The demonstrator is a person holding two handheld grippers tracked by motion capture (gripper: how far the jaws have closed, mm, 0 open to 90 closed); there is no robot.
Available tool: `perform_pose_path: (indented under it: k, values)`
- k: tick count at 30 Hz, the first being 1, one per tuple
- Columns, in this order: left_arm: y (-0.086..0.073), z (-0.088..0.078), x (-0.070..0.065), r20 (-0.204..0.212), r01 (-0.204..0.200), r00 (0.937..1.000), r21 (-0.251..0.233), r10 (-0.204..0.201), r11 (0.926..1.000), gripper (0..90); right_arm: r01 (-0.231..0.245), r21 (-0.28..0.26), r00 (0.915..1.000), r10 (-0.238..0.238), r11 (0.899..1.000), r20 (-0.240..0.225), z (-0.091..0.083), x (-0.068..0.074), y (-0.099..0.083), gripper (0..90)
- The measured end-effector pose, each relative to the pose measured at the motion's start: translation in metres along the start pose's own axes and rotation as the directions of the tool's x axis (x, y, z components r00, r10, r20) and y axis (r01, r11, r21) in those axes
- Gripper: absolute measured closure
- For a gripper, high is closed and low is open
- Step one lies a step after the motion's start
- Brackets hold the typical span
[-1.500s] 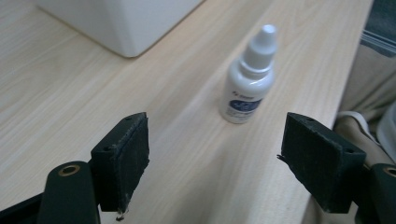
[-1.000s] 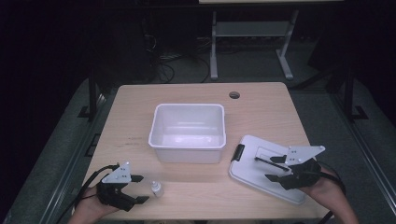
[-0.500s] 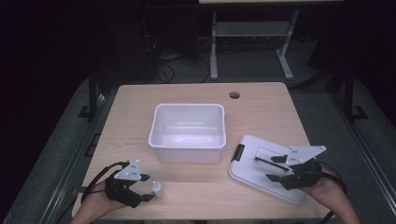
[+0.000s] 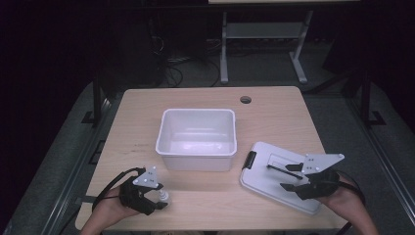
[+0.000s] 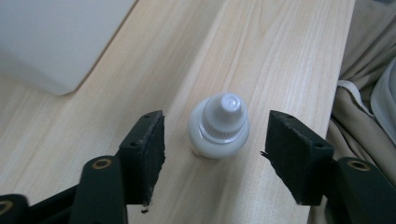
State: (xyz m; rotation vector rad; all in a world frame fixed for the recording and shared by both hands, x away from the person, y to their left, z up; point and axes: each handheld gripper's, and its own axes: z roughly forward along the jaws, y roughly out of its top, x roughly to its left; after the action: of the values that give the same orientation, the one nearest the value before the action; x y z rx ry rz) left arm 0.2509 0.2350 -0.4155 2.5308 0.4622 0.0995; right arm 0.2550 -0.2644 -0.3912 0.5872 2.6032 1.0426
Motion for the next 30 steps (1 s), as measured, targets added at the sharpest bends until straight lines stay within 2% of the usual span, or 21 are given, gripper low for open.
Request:
perform_pose_path:
  k: [10,17,27,28,30]
  values:
    - [0.002,0.008,0.002,0.012,-0.001,0.9999,0.034,0.001,0.9994,45.5,0.004,0.003,1.0000,-0.004,1.000,0.002,-0.001,-0.001,0.000,38.3]
    - [0.004,0.011,0.002,0.017,-0.005,0.9998,0.036,0.005,0.9993,50.0,0.003,0.004,1.0000,-0.003,1.000,0.003,-0.001,-0.001,0.001,38.2]
    - [0.006,0.013,0.002,0.016,-0.021,0.9997,0.049,0.020,0.9986,57.0,-0.006,0.002,1.0000,0.006,1.000,0.001,-0.001,-0.002,-0.002,38.2]
    - [0.007,0.012,0.002,0.011,-0.037,0.9993,0.059,0.037,0.9976,59.3,-0.007,0.002,1.0000,0.007,1.000,0.000,-0.001,-0.002,-0.002,38.3]
    - [0.007,0.013,0.002,0.012,-0.036,0.9993,0.060,0.036,0.9975,59.4,-0.007,0.002,1.0000,0.007,1.000,0.000,-0.001,-0.002,-0.002,38.3]
